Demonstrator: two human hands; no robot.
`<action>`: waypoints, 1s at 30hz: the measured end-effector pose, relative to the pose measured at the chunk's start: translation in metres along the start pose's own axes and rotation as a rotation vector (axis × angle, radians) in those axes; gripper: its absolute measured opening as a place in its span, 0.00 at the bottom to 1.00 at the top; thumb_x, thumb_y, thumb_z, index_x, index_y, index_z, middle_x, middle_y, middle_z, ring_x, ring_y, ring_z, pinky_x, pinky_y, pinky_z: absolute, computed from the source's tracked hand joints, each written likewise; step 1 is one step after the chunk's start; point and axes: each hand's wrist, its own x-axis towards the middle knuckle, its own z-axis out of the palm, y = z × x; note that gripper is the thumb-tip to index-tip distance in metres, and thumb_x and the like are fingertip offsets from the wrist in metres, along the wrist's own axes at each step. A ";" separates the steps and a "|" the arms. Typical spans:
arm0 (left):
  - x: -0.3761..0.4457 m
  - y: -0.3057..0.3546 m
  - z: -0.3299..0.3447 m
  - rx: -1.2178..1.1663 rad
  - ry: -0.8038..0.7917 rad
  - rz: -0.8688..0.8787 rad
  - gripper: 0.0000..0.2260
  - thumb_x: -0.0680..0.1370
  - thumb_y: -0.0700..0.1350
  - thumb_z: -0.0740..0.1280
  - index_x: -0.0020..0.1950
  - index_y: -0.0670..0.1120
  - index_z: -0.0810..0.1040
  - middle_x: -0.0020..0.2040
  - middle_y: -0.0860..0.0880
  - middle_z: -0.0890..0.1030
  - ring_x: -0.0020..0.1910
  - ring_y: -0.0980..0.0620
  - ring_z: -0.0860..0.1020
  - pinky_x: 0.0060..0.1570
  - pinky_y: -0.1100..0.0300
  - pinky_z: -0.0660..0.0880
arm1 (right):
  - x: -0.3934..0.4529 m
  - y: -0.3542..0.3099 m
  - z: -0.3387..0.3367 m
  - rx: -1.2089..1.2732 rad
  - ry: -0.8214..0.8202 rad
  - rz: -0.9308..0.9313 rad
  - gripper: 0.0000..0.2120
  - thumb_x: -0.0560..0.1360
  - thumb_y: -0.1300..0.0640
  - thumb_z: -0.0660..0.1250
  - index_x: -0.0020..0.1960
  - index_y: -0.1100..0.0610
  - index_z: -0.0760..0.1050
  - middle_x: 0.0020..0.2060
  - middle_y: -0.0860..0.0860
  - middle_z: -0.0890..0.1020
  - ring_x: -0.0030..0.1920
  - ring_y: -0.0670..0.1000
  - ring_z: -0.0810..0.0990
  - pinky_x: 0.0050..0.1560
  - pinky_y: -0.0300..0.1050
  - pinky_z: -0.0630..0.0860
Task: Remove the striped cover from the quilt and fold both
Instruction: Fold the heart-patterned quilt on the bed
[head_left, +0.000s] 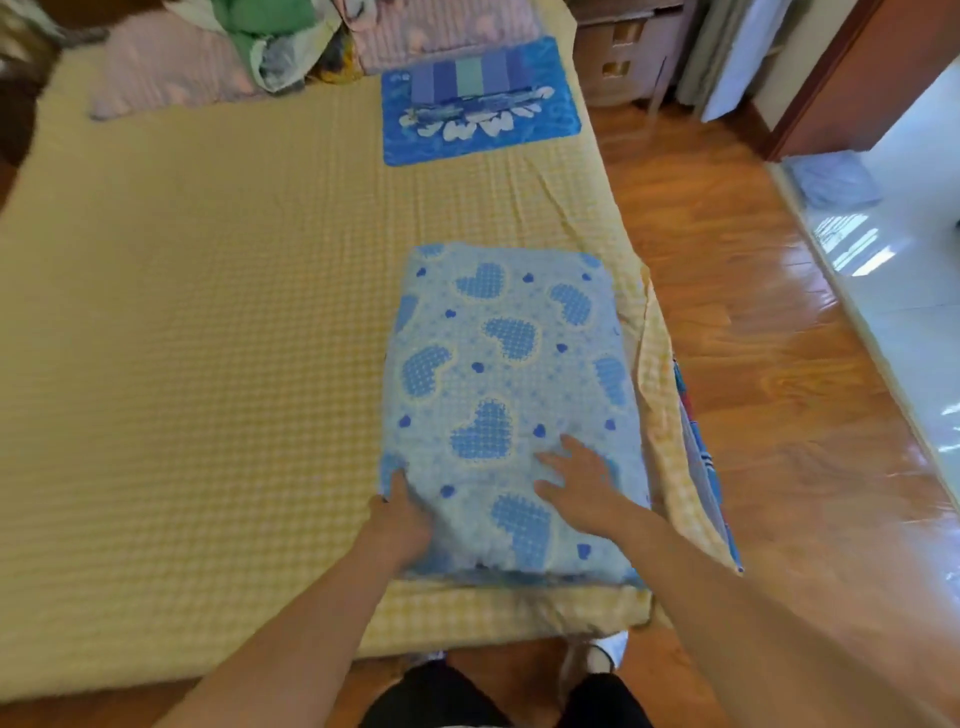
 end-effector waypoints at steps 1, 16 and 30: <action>-0.012 0.004 0.015 -0.025 0.039 -0.023 0.33 0.80 0.47 0.62 0.81 0.50 0.48 0.75 0.37 0.61 0.70 0.35 0.67 0.63 0.47 0.70 | -0.001 0.014 -0.001 -0.036 -0.040 -0.065 0.25 0.80 0.46 0.64 0.75 0.46 0.65 0.79 0.48 0.53 0.79 0.52 0.51 0.76 0.46 0.48; 0.149 0.066 0.048 0.352 0.588 0.339 0.26 0.81 0.66 0.42 0.79 0.66 0.40 0.82 0.53 0.40 0.80 0.39 0.39 0.71 0.27 0.46 | 0.166 0.015 -0.010 -0.459 0.564 -0.114 0.35 0.78 0.31 0.43 0.80 0.46 0.48 0.80 0.54 0.49 0.79 0.62 0.44 0.75 0.68 0.44; 0.202 -0.003 0.003 -0.765 0.197 0.201 0.38 0.67 0.67 0.71 0.72 0.50 0.70 0.64 0.48 0.80 0.61 0.46 0.79 0.62 0.50 0.76 | 0.132 0.089 -0.022 0.859 0.308 0.267 0.44 0.58 0.24 0.72 0.70 0.38 0.67 0.63 0.49 0.80 0.60 0.54 0.81 0.63 0.60 0.76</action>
